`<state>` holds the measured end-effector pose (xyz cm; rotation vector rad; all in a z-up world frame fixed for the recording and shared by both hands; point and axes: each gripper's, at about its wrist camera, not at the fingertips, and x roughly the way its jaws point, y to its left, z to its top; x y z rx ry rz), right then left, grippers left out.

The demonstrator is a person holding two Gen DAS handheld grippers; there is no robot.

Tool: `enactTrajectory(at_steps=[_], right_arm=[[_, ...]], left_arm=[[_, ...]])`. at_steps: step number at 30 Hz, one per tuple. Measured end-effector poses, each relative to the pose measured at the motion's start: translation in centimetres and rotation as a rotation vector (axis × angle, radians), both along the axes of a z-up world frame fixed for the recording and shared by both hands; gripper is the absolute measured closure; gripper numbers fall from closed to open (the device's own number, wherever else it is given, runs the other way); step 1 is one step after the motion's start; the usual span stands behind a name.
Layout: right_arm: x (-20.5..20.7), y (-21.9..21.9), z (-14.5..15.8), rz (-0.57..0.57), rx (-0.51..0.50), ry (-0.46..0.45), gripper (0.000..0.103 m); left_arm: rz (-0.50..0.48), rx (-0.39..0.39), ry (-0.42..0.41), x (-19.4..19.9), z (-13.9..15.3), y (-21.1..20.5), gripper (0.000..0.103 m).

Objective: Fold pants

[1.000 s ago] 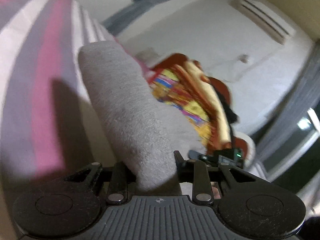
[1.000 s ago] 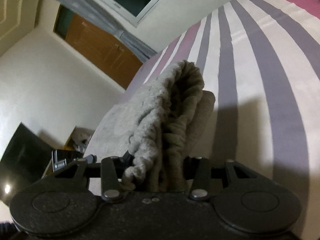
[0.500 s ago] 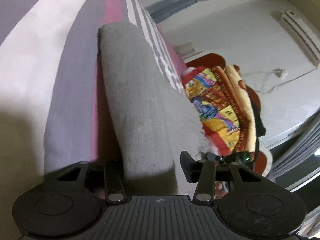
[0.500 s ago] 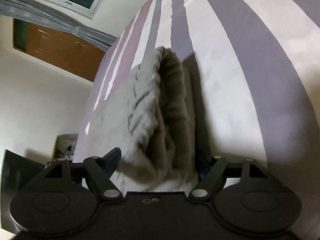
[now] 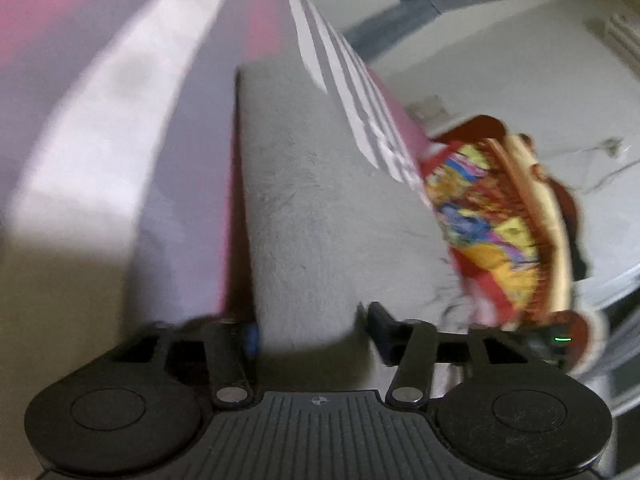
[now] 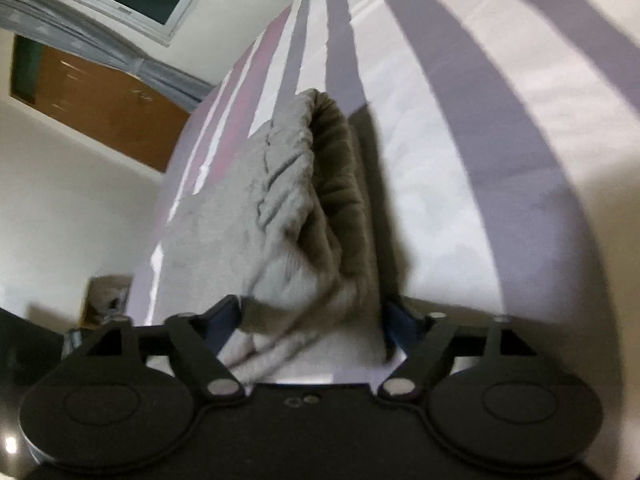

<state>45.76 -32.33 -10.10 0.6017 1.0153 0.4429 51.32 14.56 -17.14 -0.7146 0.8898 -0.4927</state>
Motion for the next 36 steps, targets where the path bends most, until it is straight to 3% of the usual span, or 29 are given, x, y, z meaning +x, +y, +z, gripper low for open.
enactTrajectory(at_steps=[2, 4, 6, 8, 13, 18, 23, 32, 36], right_arm=[[-2.3, 0.1, 2.3, 0.001, -0.039, -0.060, 0.015], [-4.2, 0.6, 4.6, 0.016, -0.076, -0.113, 0.013], [-6.4, 2.0, 7.5, 0.042, -0.140, -0.189, 0.000], [-8.4, 3.8, 10.2, 0.058, -0.205, -0.268, 0.000], [-13.3, 8.2, 15.3, 0.062, -0.409, -0.354, 0.000], [-20.6, 9.5, 18.7, 0.051, -0.465, -0.496, 0.000], [-28.0, 10.5, 20.7, -0.023, -0.514, -0.545, 0.000], [-38.3, 9.9, 23.7, -0.065, -0.533, -0.615, 0.000], [-42.2, 10.5, 24.5, -0.060, -0.542, -0.656, 0.000]], left_arm=[[0.055, 0.092, -0.055, -2.4, 2.5, -0.1, 0.031], [0.101, 0.132, -0.121, -4.9, 5.5, 0.1, 0.021], [0.148, 0.162, -0.185, -7.4, 8.7, -0.2, 0.008], [0.184, 0.225, -0.244, -9.6, 11.7, -0.5, 0.000], [0.205, 0.379, -0.329, -15.2, 17.2, -2.6, 0.000], [0.223, 0.433, -0.425, -22.3, 21.7, -4.1, 0.000], [0.242, 0.479, -0.492, -30.3, 25.5, -5.5, 0.000], [0.299, 0.564, -0.571, -42.7, 28.4, -6.1, 0.000], [0.303, 0.547, -0.573, -46.9, 29.2, -6.2, 0.000]])
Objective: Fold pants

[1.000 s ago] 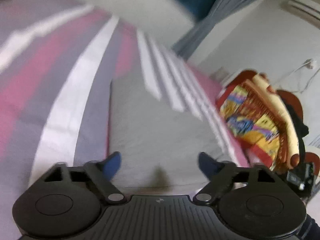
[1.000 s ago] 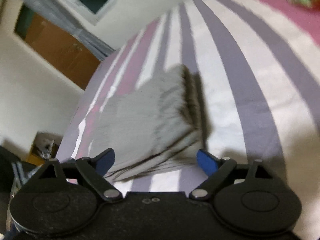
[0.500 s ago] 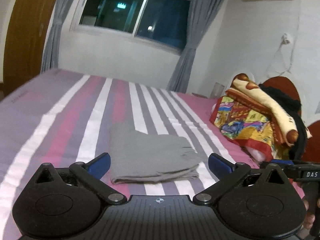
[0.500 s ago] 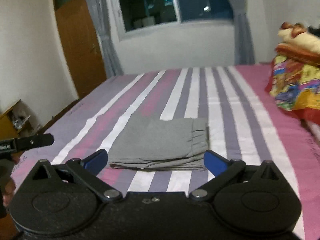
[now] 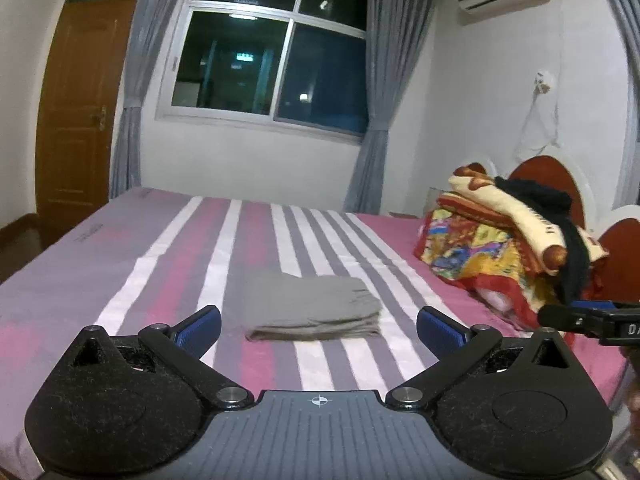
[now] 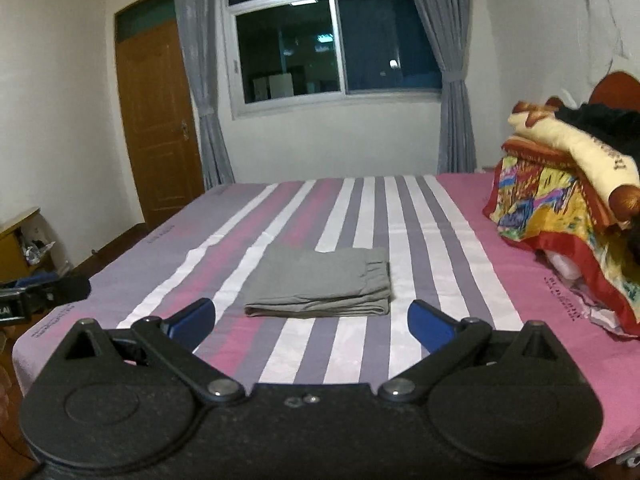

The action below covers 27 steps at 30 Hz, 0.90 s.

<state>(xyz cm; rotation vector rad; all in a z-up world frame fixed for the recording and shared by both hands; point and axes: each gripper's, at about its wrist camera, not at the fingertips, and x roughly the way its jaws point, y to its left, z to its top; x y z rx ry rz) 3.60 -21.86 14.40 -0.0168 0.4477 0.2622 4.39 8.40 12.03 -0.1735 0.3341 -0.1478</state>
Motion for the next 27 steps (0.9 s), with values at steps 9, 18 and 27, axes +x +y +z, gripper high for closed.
enactTrajectory(at_steps=[9, 18, 27], right_arm=[[-9.3, -0.3, 0.2, -0.020, -0.016, -0.095, 0.000], [-9.6, 1.4, -0.1, -0.010, -0.012, -0.078, 0.000], [-10.1, 1.8, 0.0, -0.020, -0.021, -0.104, 0.000]], left_arm=[[-0.007, -0.004, -0.084, -10.7, 0.3, -1.8, 0.000], [-0.018, 0.043, -0.118, -12.3, 1.0, -2.7, 0.000], [-0.002, 0.025, -0.115, -11.8, 0.6, -2.1, 0.000]])
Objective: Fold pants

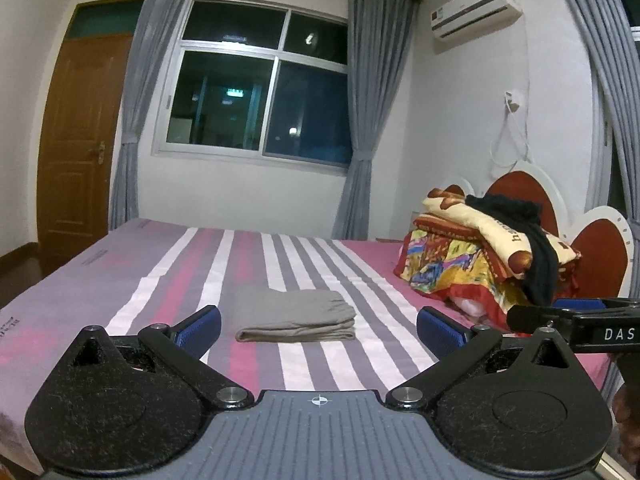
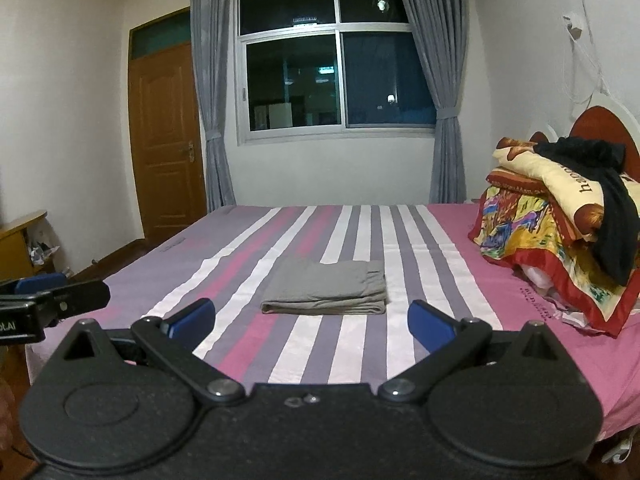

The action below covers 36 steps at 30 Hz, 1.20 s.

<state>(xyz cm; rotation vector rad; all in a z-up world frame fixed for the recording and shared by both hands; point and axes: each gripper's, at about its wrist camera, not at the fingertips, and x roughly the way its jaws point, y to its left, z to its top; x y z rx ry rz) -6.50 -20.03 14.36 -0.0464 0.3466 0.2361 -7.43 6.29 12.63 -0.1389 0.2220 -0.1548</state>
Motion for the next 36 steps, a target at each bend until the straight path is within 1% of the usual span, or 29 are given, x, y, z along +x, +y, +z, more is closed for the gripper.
enactTrajectory(at_steps=[10, 21, 36], right_arm=[[-0.8, 0.6, 0.1, 0.001, 0.004, -0.014, 0.000], [-1.5, 0.0, 0.6, 0.003, 0.008, -0.033, 0.000], [-1.7, 0.2, 1.1, -0.001, 0.006, -0.049, 0.000]], left_arm=[[0.002, 0.000, -0.010, 0.1, 0.0, -0.2, 0.000], [-0.012, 0.015, -0.027, -0.3, 0.2, -1.2, 0.000], [-0.012, 0.016, -0.034, -0.5, 0.5, -1.4, 0.000]])
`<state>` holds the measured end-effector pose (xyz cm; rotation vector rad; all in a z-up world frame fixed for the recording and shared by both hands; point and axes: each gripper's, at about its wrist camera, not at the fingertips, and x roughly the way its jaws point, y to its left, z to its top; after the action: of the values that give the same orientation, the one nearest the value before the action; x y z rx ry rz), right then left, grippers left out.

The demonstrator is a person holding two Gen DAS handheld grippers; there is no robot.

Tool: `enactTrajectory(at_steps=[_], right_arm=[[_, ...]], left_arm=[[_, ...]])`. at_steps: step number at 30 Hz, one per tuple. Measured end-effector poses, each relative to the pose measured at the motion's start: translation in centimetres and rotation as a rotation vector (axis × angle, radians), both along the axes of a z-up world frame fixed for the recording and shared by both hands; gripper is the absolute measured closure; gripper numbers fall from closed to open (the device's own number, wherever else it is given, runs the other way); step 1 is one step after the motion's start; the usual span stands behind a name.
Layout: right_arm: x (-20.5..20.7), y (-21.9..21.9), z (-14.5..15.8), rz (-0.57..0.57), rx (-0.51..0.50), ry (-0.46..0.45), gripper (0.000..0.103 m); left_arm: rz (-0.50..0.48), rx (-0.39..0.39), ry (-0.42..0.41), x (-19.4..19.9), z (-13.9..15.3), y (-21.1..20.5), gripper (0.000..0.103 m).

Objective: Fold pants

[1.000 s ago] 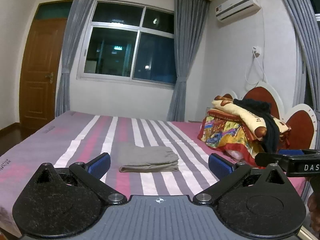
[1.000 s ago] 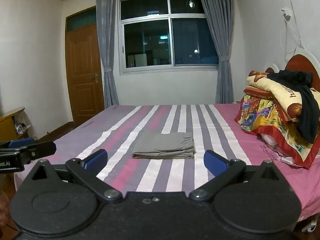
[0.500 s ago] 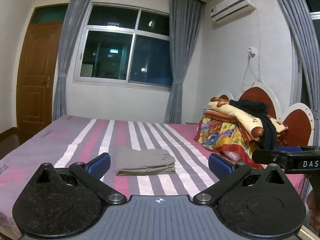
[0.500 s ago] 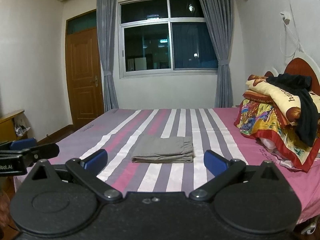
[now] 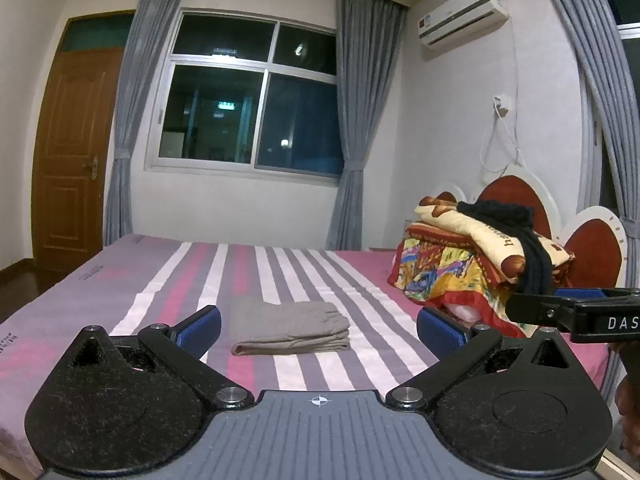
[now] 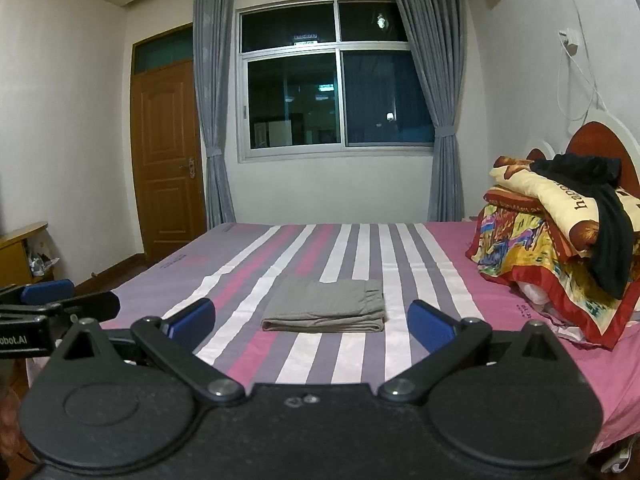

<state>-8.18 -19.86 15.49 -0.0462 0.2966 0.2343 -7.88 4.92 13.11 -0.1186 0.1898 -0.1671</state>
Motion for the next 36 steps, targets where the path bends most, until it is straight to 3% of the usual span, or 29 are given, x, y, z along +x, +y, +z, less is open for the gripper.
enactTrajectory(at_steps=[36], right_arm=[[0.42, 0.03, -0.27, 0.002, 0.001, -0.002, 0.000]], left_arm=[[-0.002, 0.017, -0.011, 0.13, 0.12, 0.34, 0.000]])
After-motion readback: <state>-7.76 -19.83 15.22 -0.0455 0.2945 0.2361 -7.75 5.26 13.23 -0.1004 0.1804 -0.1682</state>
